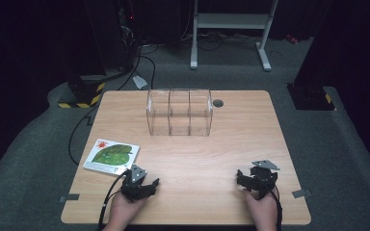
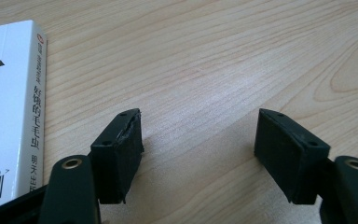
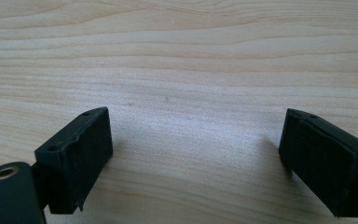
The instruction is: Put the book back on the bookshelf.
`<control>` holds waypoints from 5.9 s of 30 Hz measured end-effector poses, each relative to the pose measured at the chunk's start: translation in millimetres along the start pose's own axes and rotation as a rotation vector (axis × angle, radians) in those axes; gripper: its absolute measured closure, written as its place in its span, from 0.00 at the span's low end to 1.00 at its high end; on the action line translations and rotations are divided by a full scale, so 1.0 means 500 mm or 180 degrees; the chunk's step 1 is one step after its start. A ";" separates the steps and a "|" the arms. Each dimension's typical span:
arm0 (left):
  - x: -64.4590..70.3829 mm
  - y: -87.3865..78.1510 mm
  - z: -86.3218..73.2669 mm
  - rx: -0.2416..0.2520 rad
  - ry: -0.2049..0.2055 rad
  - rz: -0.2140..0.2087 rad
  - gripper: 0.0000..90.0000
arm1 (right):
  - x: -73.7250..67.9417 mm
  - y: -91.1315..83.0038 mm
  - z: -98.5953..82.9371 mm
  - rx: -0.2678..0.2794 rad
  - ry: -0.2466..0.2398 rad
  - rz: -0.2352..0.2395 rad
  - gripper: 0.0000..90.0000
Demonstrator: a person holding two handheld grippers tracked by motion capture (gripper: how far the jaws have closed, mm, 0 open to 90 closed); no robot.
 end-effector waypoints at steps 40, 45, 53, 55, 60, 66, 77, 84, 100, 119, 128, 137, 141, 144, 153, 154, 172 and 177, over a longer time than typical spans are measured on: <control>-0.083 -0.046 0.025 0.0069 0.0027 0.0011 0.48 | -0.101 -0.032 0.001 0.0175 -0.0605 0.0652 0.17; -0.133 -0.059 0.025 0.0101 -0.0111 0.0132 0.49 | -0.111 -0.031 -0.002 0.0139 -0.0624 0.0669 0.18; -0.205 -0.076 0.017 0.0130 -0.0278 0.0340 0.49 | -0.116 -0.031 -0.004 0.0137 -0.0642 0.0685 0.19; -0.234 -0.079 0.010 0.0169 -0.0394 0.0410 0.48 | -0.117 -0.030 -0.007 0.0107 -0.0640 0.0685 0.19; -0.297 -0.083 -0.005 0.0135 -0.0536 0.0626 0.48 | -0.121 -0.028 -0.008 0.0089 -0.0678 0.0688 0.19; -0.350 -0.094 -0.022 0.0082 -0.0714 0.0738 0.47 | -0.121 -0.026 -0.009 0.0083 -0.0685 0.0705 0.20; -0.410 -0.105 -0.043 0.0154 -0.0977 0.0865 0.42 | -0.122 -0.025 -0.011 0.0064 -0.0669 0.0718 0.20; -0.407 -0.099 -0.042 0.0165 -0.1011 0.0840 0.39 | -0.124 -0.025 -0.011 0.0069 -0.0676 0.0720 0.20; -0.401 -0.097 -0.041 0.0128 -0.1047 0.0834 0.30 | -0.122 -0.025 -0.011 0.0078 -0.0659 0.0735 0.20; -0.385 -0.088 -0.042 0.0038 -0.1107 0.0656 0.36 | -0.123 -0.026 -0.011 0.0082 -0.0651 0.0744 0.21; -0.288 -0.073 -0.026 -0.0061 -0.0781 0.0331 0.45 | -0.122 -0.027 -0.011 0.0085 -0.0650 0.0748 0.22; -0.200 -0.057 -0.008 -0.0125 -0.0357 0.0263 0.48 | -0.123 -0.028 -0.012 0.0081 -0.0629 0.0762 0.23; -0.160 -0.048 -0.001 -0.0120 -0.0275 0.0145 0.48 | -0.122 -0.029 -0.012 0.0083 -0.0636 0.0741 0.24; -0.145 -0.043 0.003 -0.0109 -0.0244 0.0104 0.48 | -0.122 -0.029 -0.013 0.0085 -0.0641 0.0722 0.24; -0.176 -0.015 0.025 0.0044 -0.0712 -0.0015 0.44 | -0.189 -0.044 0.012 0.0222 -0.0540 0.0995 0.19; -0.176 -0.015 0.025 0.0044 -0.0712 -0.0015 0.43 | -0.204 -0.046 0.016 0.0244 -0.0539 0.1043 0.19; -0.019 0.012 0.030 -0.0083 -0.0325 -0.0554 0.46 | -0.361 -0.013 0.054 0.0190 -0.0528 0.1438 0.27; 0.041 0.017 0.034 -0.0053 -0.0139 -0.0596 0.44 | -0.316 -0.019 0.042 0.0176 -0.0505 0.1306 0.29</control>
Point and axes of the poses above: each handheld gripper's, and its own axes: y roughly forward along the jaws, z roughly out of its top, x roughly to its right, the point moved 9 cm from there along y, roughly forward along the jaws, and after that the axes turned 3 degrees about -y, right-handed, at the moved point
